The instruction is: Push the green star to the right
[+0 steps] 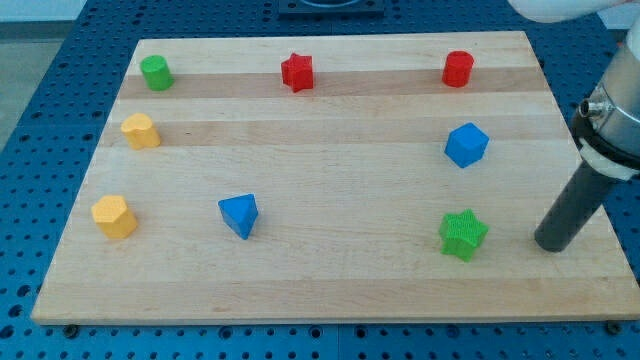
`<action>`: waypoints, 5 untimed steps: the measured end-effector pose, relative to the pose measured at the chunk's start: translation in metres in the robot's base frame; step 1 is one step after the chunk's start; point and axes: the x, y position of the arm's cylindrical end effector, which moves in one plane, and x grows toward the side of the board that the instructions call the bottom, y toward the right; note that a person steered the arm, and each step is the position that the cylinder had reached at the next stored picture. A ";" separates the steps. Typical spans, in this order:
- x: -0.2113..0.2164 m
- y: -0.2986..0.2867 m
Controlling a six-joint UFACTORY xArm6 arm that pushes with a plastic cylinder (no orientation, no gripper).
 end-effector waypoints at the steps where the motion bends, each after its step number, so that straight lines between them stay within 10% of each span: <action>1: 0.013 0.002; 5: 0.020 -0.144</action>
